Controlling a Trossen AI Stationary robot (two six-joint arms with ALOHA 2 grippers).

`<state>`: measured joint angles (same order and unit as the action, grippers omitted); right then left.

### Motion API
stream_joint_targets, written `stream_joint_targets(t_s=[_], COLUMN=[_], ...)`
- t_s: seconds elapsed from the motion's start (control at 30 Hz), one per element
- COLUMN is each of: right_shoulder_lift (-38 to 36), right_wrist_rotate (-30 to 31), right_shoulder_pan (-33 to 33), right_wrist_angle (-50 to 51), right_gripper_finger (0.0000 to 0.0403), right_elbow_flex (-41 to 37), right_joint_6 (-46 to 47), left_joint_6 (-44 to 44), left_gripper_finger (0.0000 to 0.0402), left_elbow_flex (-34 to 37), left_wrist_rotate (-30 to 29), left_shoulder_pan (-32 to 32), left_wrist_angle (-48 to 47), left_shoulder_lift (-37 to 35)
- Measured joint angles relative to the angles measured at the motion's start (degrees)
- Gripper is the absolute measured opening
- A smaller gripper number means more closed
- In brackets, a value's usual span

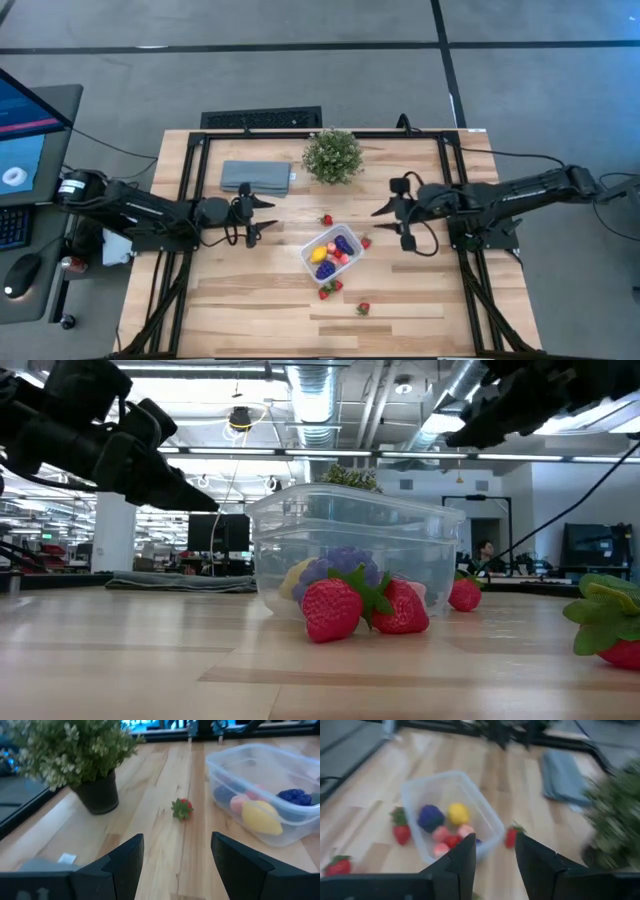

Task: Pick and placing Produce into tupperware
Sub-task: Put the red strawberry into the transparent bin

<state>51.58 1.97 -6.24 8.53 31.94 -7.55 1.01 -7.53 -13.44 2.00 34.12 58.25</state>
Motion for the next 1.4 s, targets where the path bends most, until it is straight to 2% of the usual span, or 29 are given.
stream_joint_targets(t_s=[0.1,0.33,0.57,0.73,1.03,1.4], right_shoulder_lift=[-2.3,-3.5,-2.3,-0.3,8.8,22.2], right_wrist_rotate=[2.8,2.8,2.8,2.7,2.2,-1.7], right_shoulder_pan=[0.0,0.0,0.0,0.0,0.0,0.0], right_wrist_angle=[3.6,5.5,-6.9,-12.0,-19.2,-31.4], right_gripper_finger=[0.0155,0.0158,0.0169,0.0194,0.0257,0.0262], right_elbow_flex=[-0.8,-7.7,-15.8,-18.5,-18.5,-18.5], right_joint_6=[4.0,13.3,14.7,16.6,18.1,18.2], left_joint_6=[0.9,1.0,1.0,0.5,-0.3,-1.7], left_gripper_finger=[0.0224,0.0224,0.0224,0.0224,0.0224,0.0224], left_elbow_flex=[0.0,0.0,0.0,0.0,0.0,0.0], left_wrist_rotate=[1.5,2.4,2.5,2.4,2.4,2.4], left_shoulder_pan=[-1.6,-2.9,-2.9,-2.9,-2.9,-2.8], left_wrist_angle=[0.2,-1.0,-1.2,-1.2,-1.2,-2.3], left_shoulder_lift=[0.0,0.0,0.0,0.0,0.0,0.0])
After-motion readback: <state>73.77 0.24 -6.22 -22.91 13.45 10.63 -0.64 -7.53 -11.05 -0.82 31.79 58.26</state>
